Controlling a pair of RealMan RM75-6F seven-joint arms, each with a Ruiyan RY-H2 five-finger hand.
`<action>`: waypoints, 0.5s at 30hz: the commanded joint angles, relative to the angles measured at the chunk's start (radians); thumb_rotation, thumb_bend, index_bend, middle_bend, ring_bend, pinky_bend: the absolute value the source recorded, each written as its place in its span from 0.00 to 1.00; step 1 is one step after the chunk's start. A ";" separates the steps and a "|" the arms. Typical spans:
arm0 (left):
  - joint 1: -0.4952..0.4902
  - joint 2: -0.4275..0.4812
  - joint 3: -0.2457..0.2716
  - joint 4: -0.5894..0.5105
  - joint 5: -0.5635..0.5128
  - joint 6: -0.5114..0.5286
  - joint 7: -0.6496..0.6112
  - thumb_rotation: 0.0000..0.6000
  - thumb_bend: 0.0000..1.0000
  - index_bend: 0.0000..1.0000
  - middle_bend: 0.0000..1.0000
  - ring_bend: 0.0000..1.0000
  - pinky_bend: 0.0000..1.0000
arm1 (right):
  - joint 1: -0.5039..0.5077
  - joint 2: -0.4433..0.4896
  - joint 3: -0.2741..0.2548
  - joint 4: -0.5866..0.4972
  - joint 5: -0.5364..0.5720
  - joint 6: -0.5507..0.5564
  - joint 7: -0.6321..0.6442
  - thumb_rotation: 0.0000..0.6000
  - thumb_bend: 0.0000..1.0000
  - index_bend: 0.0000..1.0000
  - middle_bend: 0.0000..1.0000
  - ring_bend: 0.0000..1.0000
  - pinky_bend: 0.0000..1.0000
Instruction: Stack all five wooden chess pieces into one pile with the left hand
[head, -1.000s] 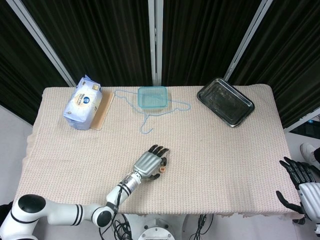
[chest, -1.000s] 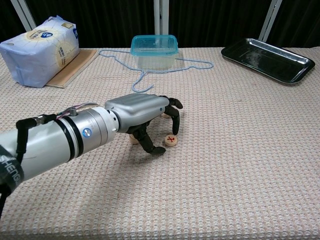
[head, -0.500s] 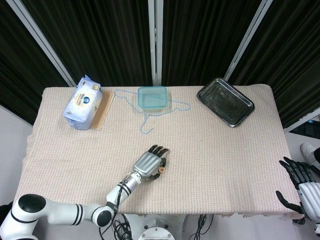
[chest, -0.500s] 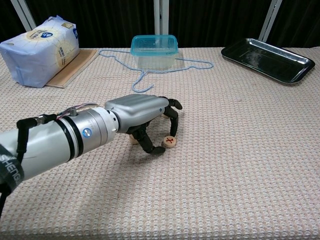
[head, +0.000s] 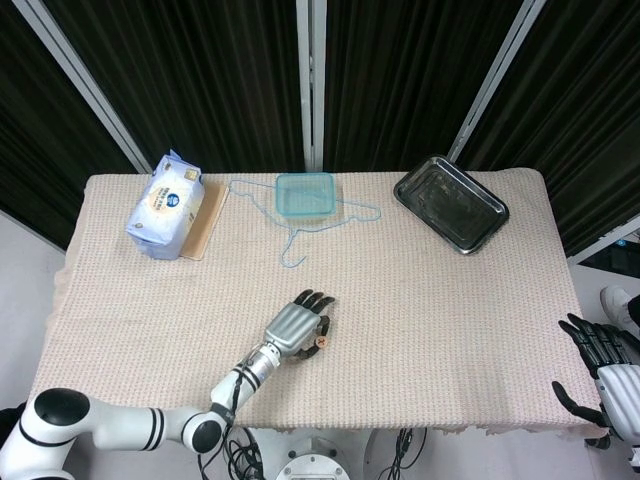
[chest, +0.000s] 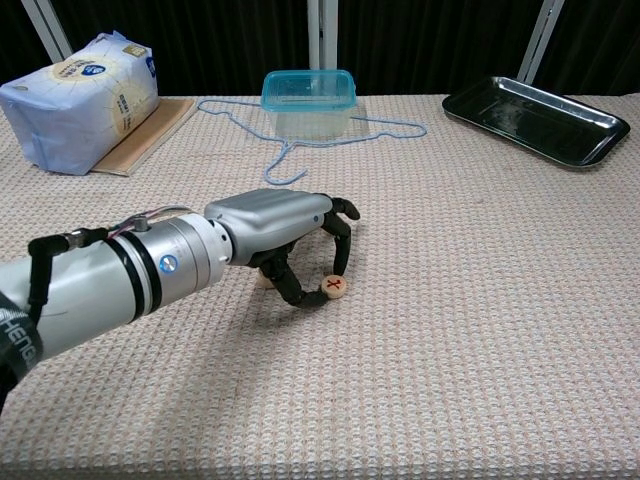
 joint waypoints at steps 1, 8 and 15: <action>0.002 0.001 0.001 -0.002 0.001 0.002 -0.002 1.00 0.30 0.49 0.07 0.00 0.00 | 0.000 0.000 -0.001 0.000 -0.002 0.000 -0.001 1.00 0.30 0.00 0.00 0.00 0.00; 0.007 0.017 -0.005 -0.032 0.001 0.015 -0.005 1.00 0.30 0.49 0.07 0.00 0.00 | -0.001 0.000 0.000 0.000 -0.002 0.003 -0.001 1.00 0.30 0.00 0.00 0.00 0.00; 0.017 0.065 -0.015 -0.102 -0.003 0.041 0.000 1.00 0.30 0.49 0.07 0.00 0.00 | -0.002 -0.002 -0.002 -0.003 -0.008 0.004 -0.010 1.00 0.30 0.00 0.00 0.00 0.00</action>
